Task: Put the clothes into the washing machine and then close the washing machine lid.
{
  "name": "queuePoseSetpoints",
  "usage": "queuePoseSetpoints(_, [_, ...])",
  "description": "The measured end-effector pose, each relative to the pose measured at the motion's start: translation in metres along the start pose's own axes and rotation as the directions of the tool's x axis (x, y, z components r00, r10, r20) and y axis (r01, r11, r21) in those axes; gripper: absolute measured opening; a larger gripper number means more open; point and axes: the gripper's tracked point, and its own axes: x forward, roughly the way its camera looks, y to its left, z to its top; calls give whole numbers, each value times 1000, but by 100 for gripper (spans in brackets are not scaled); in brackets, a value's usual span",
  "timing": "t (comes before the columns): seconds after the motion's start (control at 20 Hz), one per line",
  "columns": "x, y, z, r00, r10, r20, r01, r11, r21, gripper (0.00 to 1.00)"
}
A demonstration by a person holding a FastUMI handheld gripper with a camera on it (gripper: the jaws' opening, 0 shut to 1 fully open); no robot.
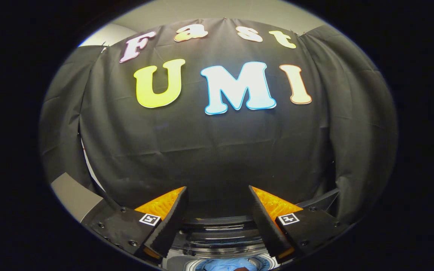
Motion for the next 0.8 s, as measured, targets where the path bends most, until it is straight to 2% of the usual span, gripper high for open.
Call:
queuePoseSetpoints(0.2, [4, -6, -4, 1000, -15, -5, 15, 999, -32, 97])
queuePoseSetpoints(0.35, [2, -5, -3, 999, -22, 37, 25, 996, -89, 97])
queuePoseSetpoints(0.8, [-24, -5, -8, 993, 0, 119, 9, 997, -72, 97])
